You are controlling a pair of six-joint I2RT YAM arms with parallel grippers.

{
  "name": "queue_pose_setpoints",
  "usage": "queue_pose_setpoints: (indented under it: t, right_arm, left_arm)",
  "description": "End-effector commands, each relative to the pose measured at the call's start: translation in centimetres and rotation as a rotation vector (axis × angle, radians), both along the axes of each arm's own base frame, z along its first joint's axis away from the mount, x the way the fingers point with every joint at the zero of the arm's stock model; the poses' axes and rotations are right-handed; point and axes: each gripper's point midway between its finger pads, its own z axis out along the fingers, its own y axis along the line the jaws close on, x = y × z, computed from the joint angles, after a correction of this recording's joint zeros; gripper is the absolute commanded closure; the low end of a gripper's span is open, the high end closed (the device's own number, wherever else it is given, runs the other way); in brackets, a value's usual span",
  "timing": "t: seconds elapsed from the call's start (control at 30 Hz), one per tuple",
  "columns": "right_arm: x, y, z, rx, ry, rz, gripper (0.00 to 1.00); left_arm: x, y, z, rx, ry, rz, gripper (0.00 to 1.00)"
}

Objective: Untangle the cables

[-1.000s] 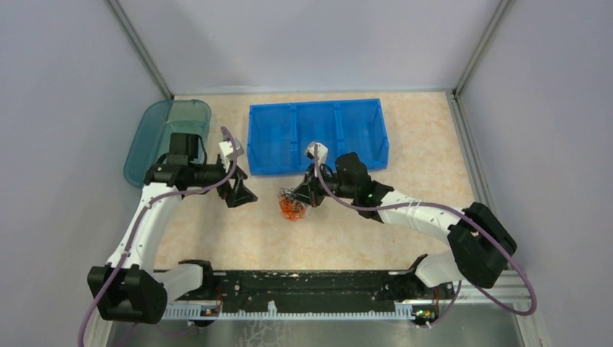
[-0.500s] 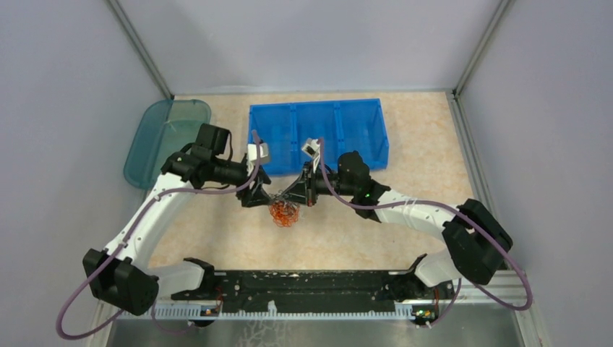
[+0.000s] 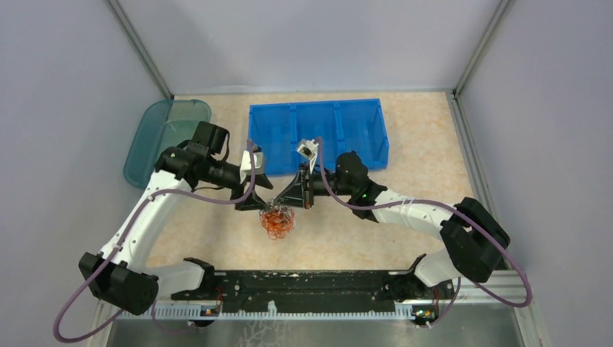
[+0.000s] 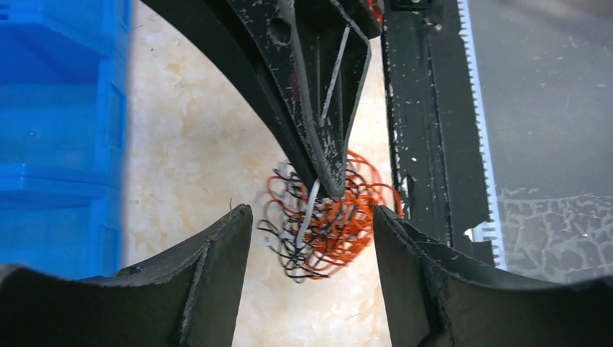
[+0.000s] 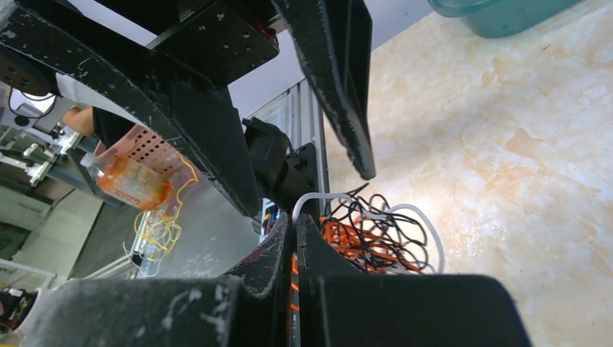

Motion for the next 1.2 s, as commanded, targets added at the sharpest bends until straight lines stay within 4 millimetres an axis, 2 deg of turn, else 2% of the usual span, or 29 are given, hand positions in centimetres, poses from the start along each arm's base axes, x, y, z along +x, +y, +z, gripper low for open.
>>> queue_pose_setpoints:
  t: [0.0,0.1,0.27,0.37,0.57,0.8,0.9,1.03,1.17]
  right_arm:
    - [-0.7,0.9,4.9,0.124,-0.099,0.040,1.00]
    - [-0.7,0.8,5.3,0.136,-0.100,0.037,1.00]
    - [-0.9,0.8,6.1,0.170,-0.102,0.044,1.00]
    - [-1.1,0.8,6.2,0.174,-0.096,0.050,1.00]
    - [-1.2,0.9,5.9,0.161,-0.090,0.049,1.00]
    - [-1.2,0.6,5.5,0.157,-0.092,0.037,1.00]
    - [-1.3,0.4,5.4,0.160,-0.093,0.032,0.81]
    - [-1.6,-0.4,5.0,0.169,-0.102,0.007,0.48]
    - [-1.3,-1.7,4.6,0.195,-0.142,-0.072,0.33]
  left_arm:
    - [-1.1,-1.0,1.3,-0.066,0.018,-0.047,0.34]
    - [-1.8,-1.0,0.6,-0.071,0.034,-0.055,0.45]
    - [-2.5,-0.4,-0.6,-0.052,0.033,-0.043,0.47]
    - [-2.3,-0.5,-0.3,-0.063,0.015,-0.034,0.49]
    - [-1.7,-0.9,0.8,-0.083,-0.001,-0.028,0.74]
    - [-2.5,-0.7,1.1,-0.089,0.024,-0.008,0.84]
    - [-2.5,-0.4,1.1,-0.088,0.009,0.017,0.92]
    - [-2.3,-0.2,1.1,-0.102,-0.028,0.074,0.97]
    - [-1.5,-0.2,1.5,-0.124,-0.045,0.155,0.99]
